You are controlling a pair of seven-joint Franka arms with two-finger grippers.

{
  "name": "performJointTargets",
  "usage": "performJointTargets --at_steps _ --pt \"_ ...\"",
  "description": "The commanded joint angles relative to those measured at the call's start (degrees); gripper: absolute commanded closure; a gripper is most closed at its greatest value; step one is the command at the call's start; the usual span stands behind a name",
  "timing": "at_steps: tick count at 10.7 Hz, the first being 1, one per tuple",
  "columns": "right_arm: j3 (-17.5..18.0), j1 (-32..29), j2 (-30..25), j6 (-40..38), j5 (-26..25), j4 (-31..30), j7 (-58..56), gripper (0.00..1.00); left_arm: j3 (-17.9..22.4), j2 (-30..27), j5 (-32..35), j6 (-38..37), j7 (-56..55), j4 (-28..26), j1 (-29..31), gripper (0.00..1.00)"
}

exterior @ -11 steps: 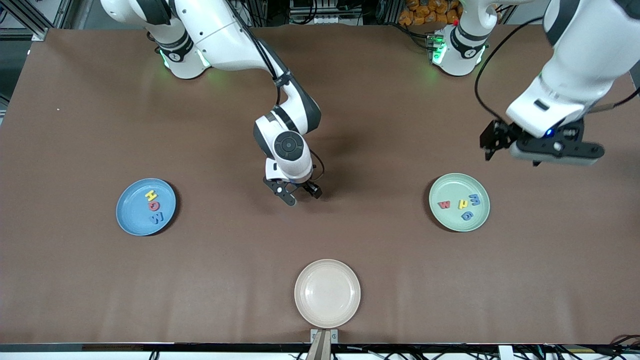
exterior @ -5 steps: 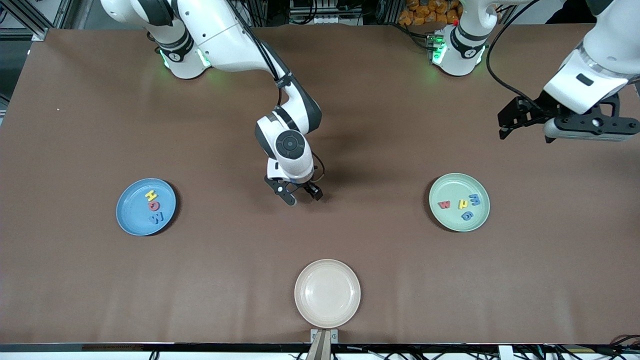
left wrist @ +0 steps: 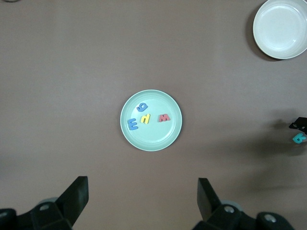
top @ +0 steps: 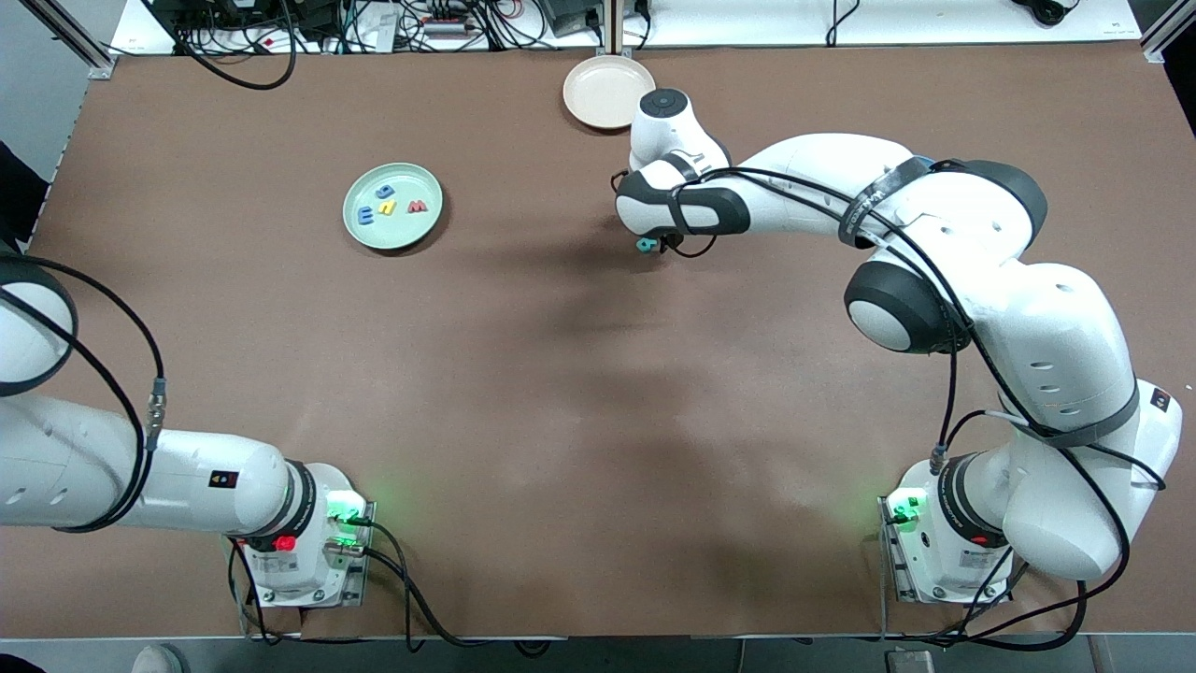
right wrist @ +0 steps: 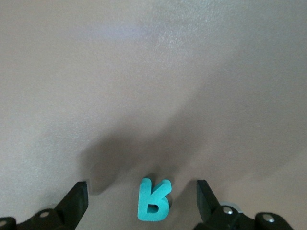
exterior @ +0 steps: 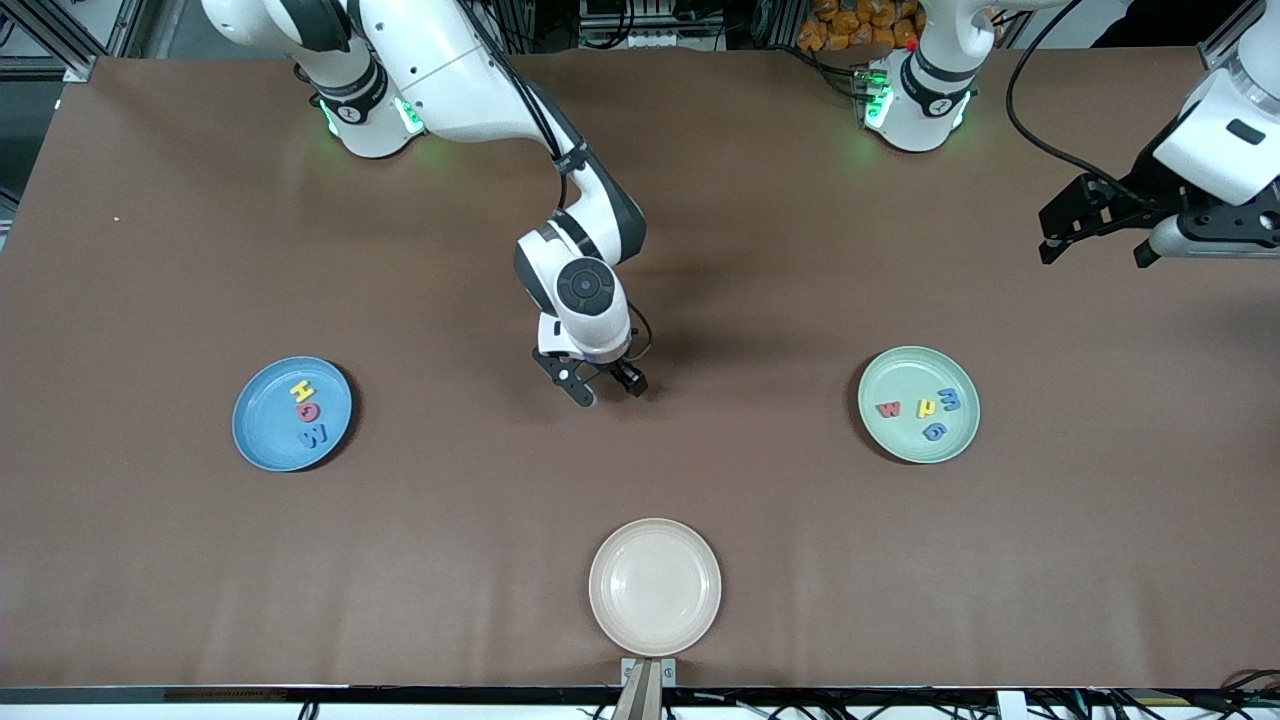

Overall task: Sort uppercase to blue plate, lowercase to green plate
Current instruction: 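Grasp the cyan k with the right gripper while the left gripper withdraws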

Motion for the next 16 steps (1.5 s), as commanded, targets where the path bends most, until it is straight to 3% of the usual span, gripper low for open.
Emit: performJointTargets --at_steps 1,2,4,9,16 --pt "-0.41 0.94 0.34 0.7 -1.1 -0.05 1.69 0.52 0.97 0.54 -1.4 -1.3 0.22 1.53 -0.81 0.0" --pt "-0.41 0.94 0.25 0.78 -1.1 -0.05 1.69 0.98 0.88 0.88 -1.4 -2.26 0.3 2.23 -0.37 0.0" --pt "-0.41 1.46 0.25 1.05 -1.28 -0.05 1.69 1.0 0.97 2.29 -1.32 -4.63 0.48 5.13 -0.28 0.0" --pt "-0.32 1.21 -0.27 0.79 -2.33 -0.31 0.12 1.0 0.09 2.56 -1.14 -5.52 0.48 5.14 1.57 0.0" --pt "-0.15 -13.71 -9.23 -15.72 -1.8 -0.48 -31.65 1.0 0.27 3.0 -0.62 -5.96 0.57 5.4 0.43 0.0"
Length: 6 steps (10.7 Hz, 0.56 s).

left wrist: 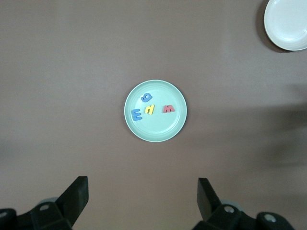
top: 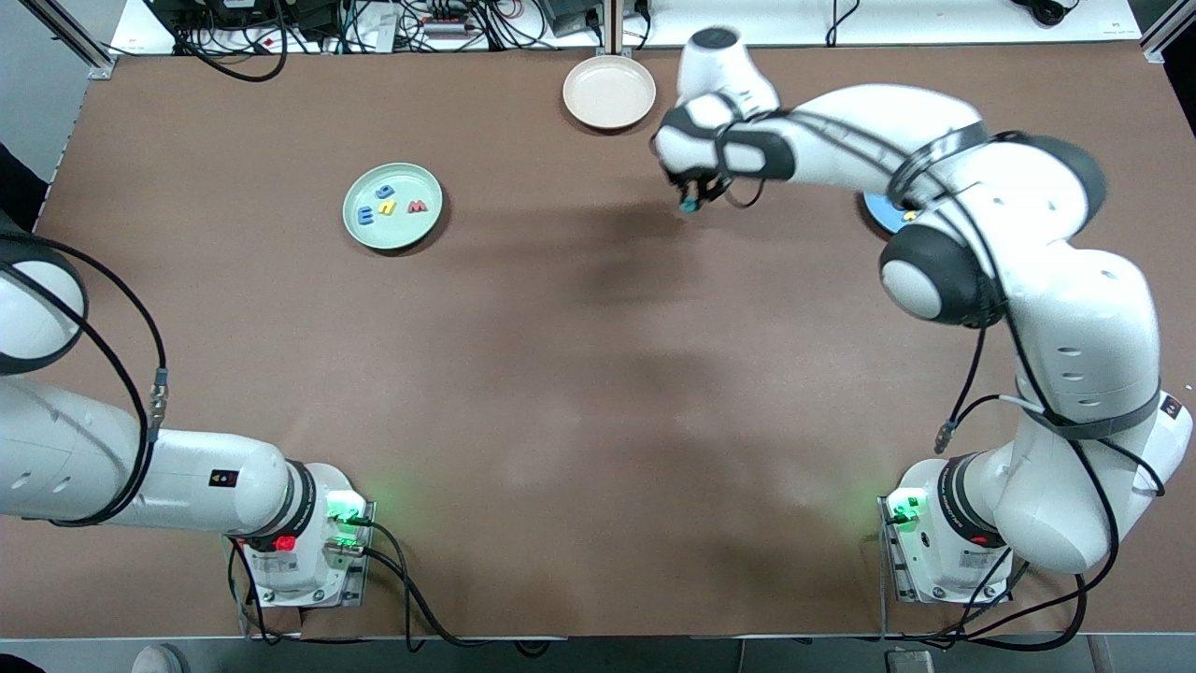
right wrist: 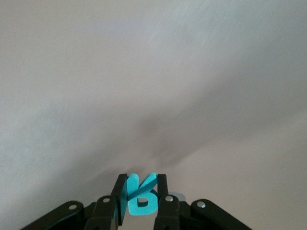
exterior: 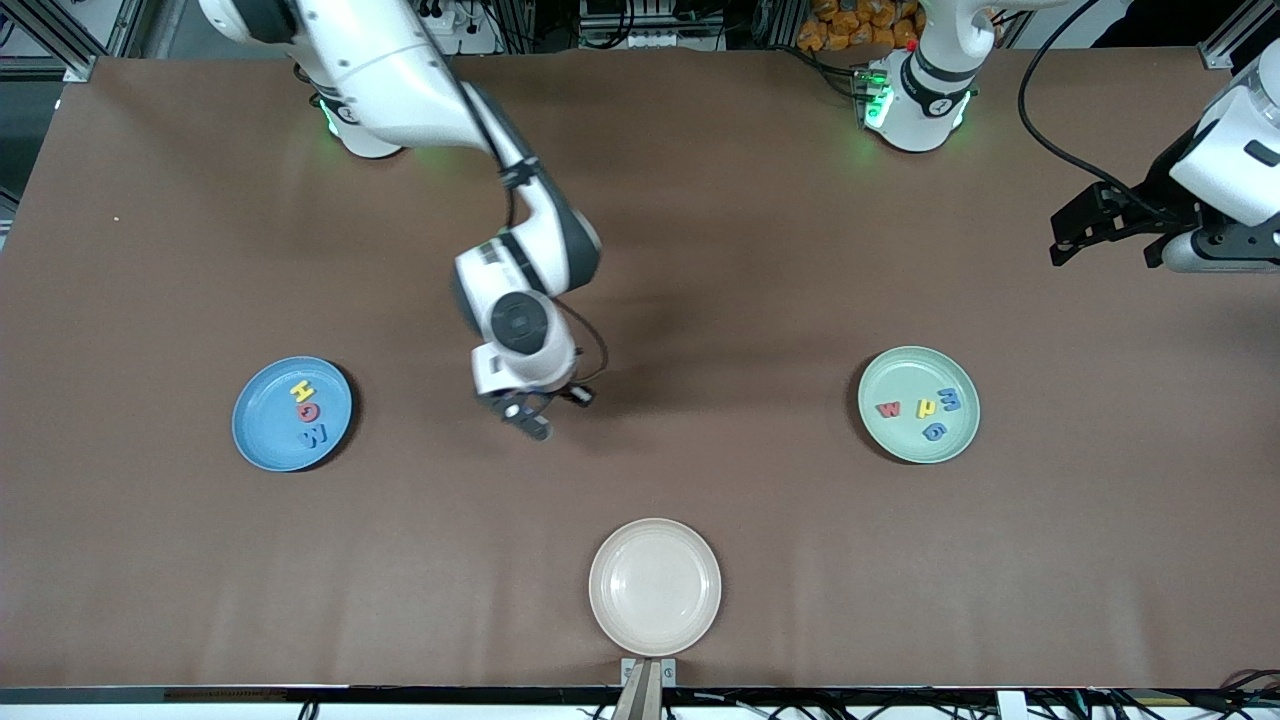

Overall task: Sort uppercase to blue plate, lowercase to green plate
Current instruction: 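Carry the cyan k with the right gripper over the blue plate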

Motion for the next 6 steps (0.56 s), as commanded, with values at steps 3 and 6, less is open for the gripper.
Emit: performJointTargets --at_steps 3,6 --pt "1.05 -13.21 -9.39 -5.93 -0.67 -7.1 -29.2 1.0 0.01 1.03 -0.78 -1.3 0.43 1.31 -1.02 0.0" --pt "0.96 -22.44 -12.83 -6.11 -4.25 -12.03 -50.58 1.0 0.01 1.57 -0.7 -1.21 0.43 1.31 -1.28 0.0"
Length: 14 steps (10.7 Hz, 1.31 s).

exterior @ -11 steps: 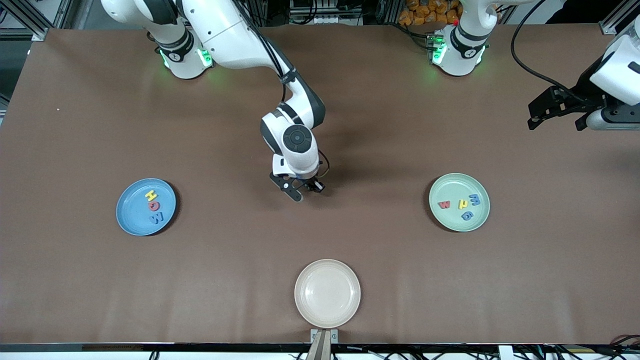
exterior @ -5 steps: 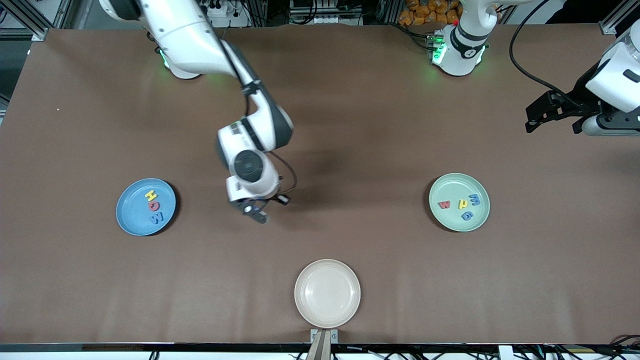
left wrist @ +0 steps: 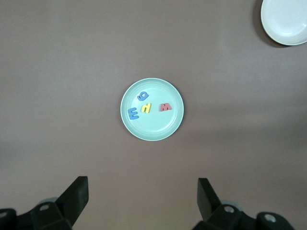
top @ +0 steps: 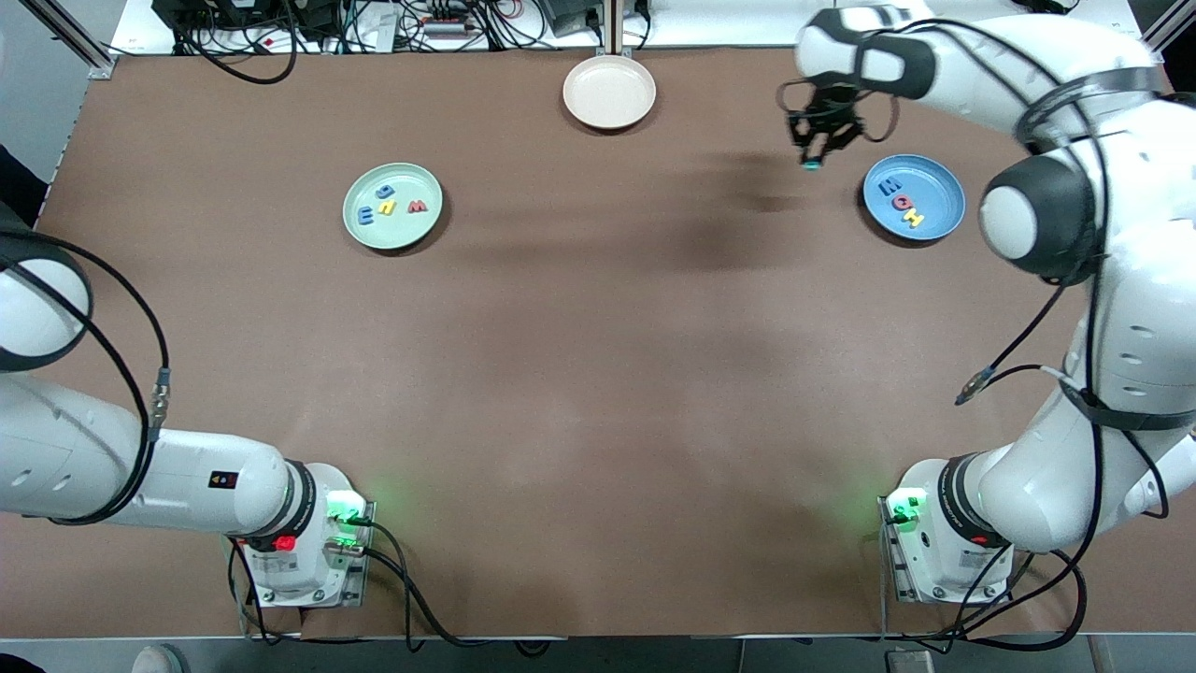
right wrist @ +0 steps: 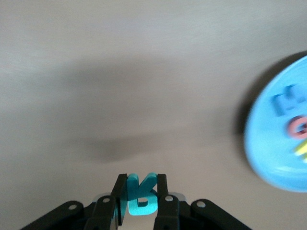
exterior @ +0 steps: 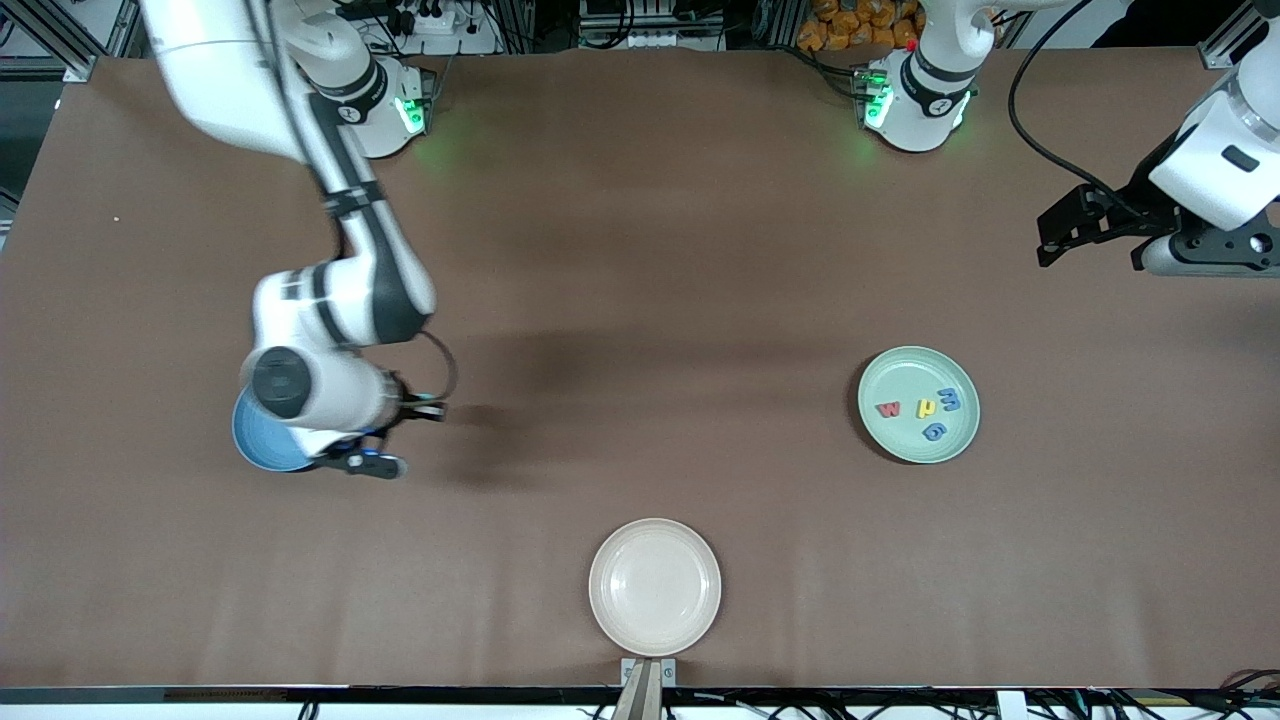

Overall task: Sort uppercase to blue plate, lowercase to green plate
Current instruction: 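Carry the cyan k with the right gripper over the blue plate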

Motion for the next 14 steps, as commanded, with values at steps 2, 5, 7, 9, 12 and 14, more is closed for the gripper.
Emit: performJointTargets --at_steps 2,5,7,9,12,14 --pt "1.03 -7.33 -4.22 -0.87 -3.63 -4.82 -16.73 1.0 0.15 0.45 -0.61 -1.02 0.42 1.12 -0.25 0.0" --pt "0.67 -11.11 -4.84 -1.59 -5.82 -6.93 -22.73 1.0 -0.46 0.45 -0.52 -1.11 0.16 1.12 -0.16 0.0" --pt "0.67 -12.18 -4.66 -0.98 -7.49 -6.93 -24.41 1.0 -0.64 0.45 -0.43 -1.02 -0.19 1.12 -0.16 0.0" --pt "0.76 -12.44 -4.66 -0.89 -7.67 -6.93 -24.42 0.22 -0.64 0.45 -0.43 -1.11 0.24 1.12 0.01 0.0" --pt "0.76 -12.71 -7.99 -0.97 -7.67 -8.94 -24.42 0.0 -0.64 0.45 -0.34 -1.11 0.33 1.12 0.45 0.0" --pt "0.76 -12.45 -10.62 -1.94 -7.67 -9.21 -24.77 0.0 -0.64 0.45 0.0 -1.02 0.33 1.04 0.45 0.0"
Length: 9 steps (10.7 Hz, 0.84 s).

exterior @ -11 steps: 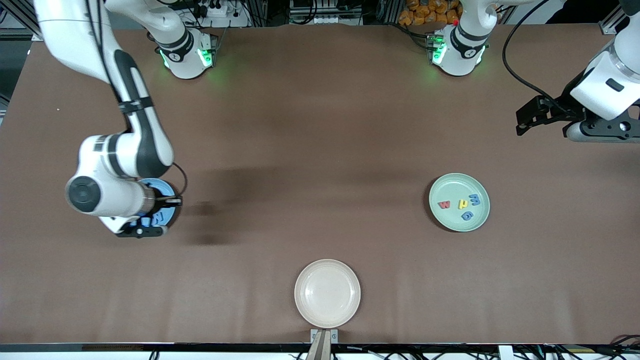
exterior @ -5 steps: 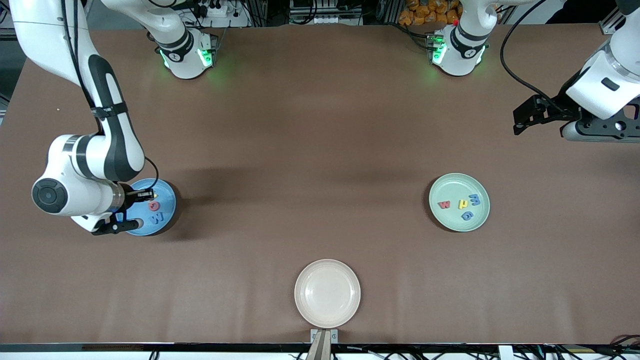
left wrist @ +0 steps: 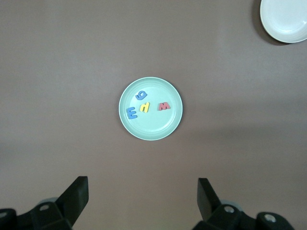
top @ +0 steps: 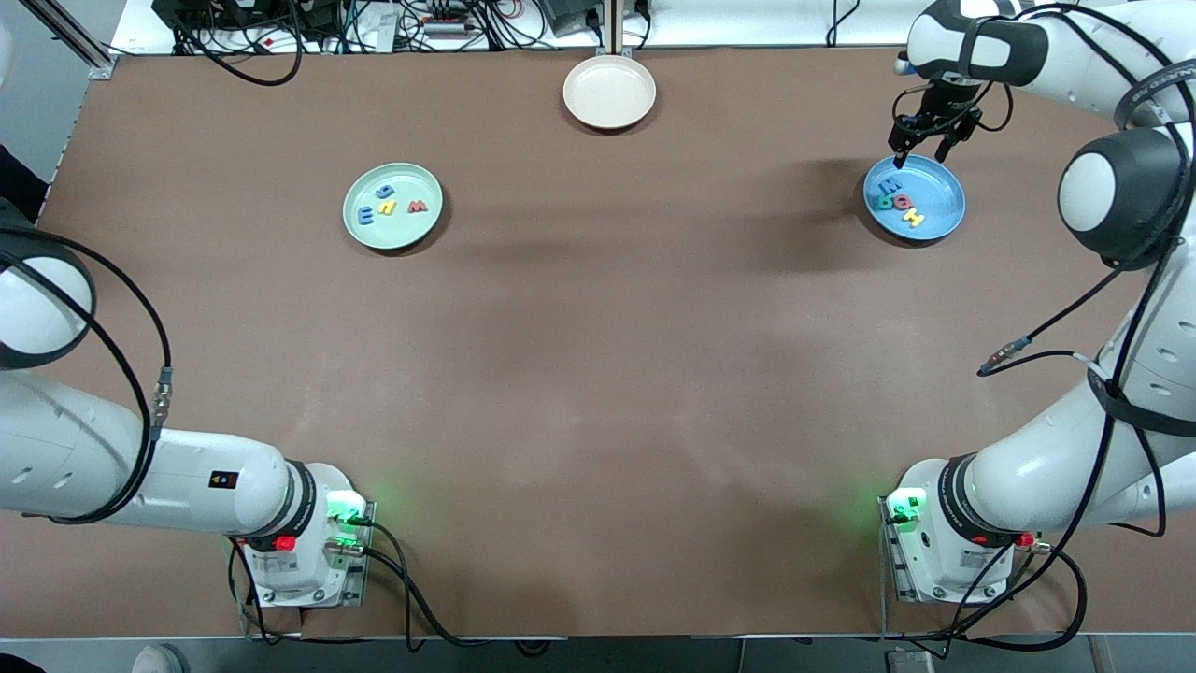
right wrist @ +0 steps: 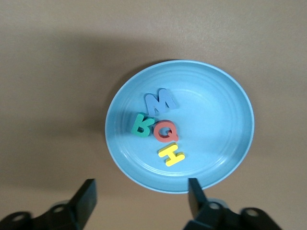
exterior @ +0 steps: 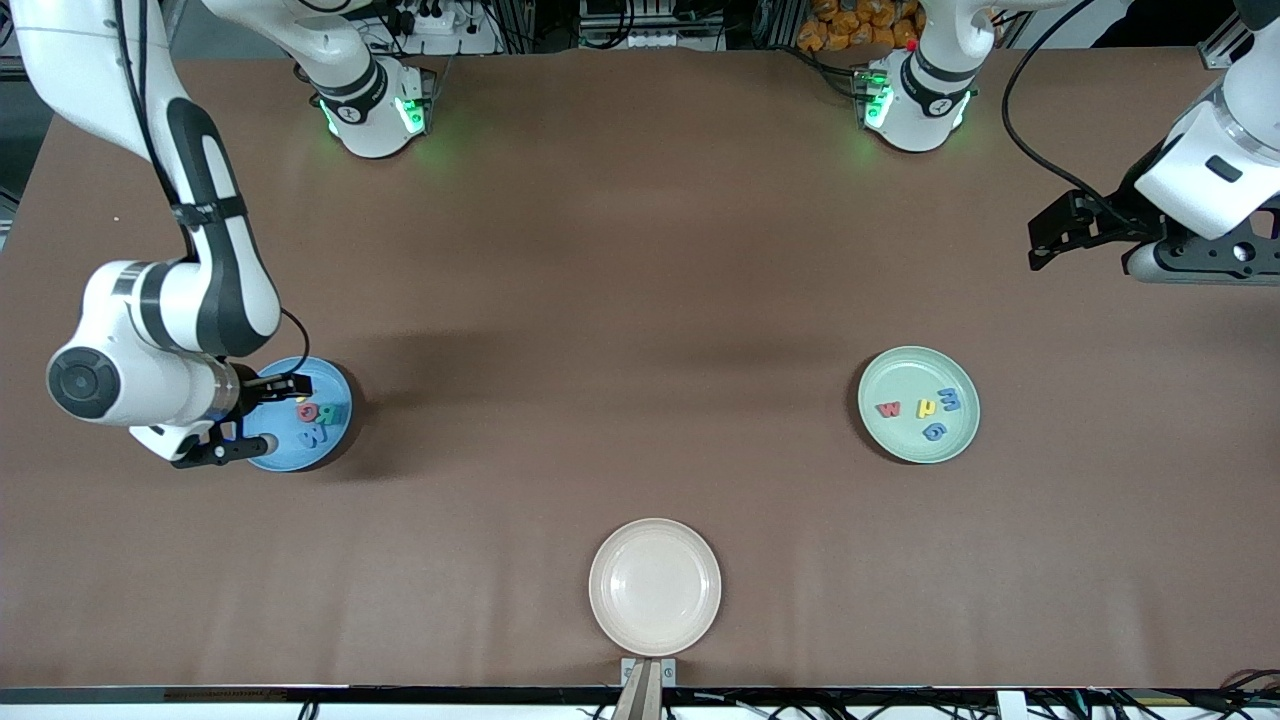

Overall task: Sort uppercase to blue plate, lowercase to green plate
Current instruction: 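Open the right gripper to release the k on the blue plate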

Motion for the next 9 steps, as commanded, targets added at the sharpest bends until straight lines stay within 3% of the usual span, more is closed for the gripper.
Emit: performJointTargets --at_steps 1,6,9 --pt "0.81 -0.46 -7.07 -1.35 -1.17 -3.55 -1.36 0.0 -0.16 0.19 0.09 -1.11 0.37 0.91 0.29 0.0" --pt "2.65 0.51 -22.36 -9.71 -1.17 -2.86 -1.55 0.0 -0.16 0.19 0.09 -1.11 0.37 0.99 0.38 0.0" --pt "6.16 -2.55 -26.15 -12.16 -1.08 1.52 -1.29 0.0 -0.07 0.19 0.97 -1.02 0.37 1.08 0.47 0.0"
